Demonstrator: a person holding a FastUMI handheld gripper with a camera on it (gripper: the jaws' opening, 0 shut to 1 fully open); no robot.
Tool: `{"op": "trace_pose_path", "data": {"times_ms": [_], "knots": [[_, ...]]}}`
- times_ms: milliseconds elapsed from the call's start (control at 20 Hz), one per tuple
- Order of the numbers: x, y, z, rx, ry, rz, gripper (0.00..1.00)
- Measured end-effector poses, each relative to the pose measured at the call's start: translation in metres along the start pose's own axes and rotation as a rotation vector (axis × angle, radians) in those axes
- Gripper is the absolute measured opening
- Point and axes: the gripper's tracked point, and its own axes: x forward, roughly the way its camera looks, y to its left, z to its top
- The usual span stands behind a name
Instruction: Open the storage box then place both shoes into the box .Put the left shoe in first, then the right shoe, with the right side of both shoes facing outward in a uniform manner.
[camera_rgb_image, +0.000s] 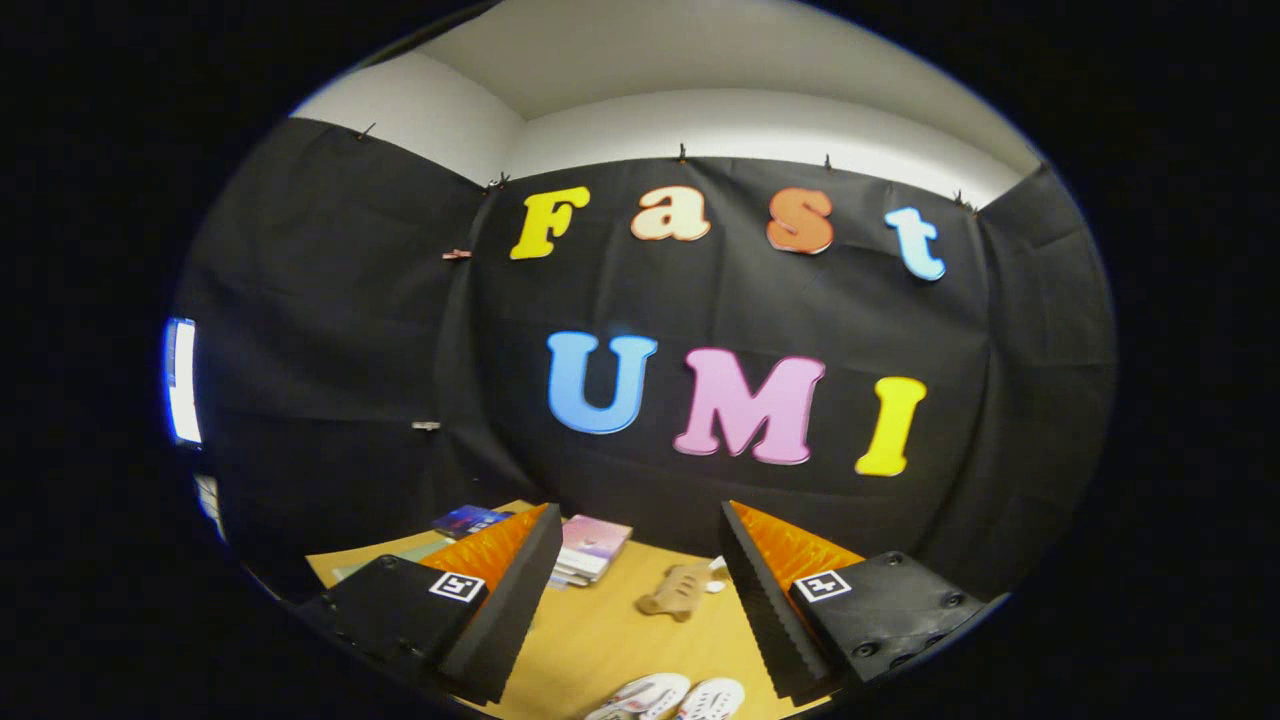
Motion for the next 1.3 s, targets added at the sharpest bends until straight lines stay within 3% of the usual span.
{"op": "trace_pose_path", "data": {"times_ms": [200,450,800,1150,1300], "knots": [[0.014,0.039,-0.038,0.347,0.088,0.227,0.97],[0.037,0.049,-0.115,0.692,0.238,0.341,0.96],[0.052,0.103,-0.232,1.087,0.602,0.492,0.97],[0.082,0.15,-0.305,1.281,0.783,0.578,0.96],[0.086,0.162,-0.315,1.363,0.811,0.61,0.96]]}}
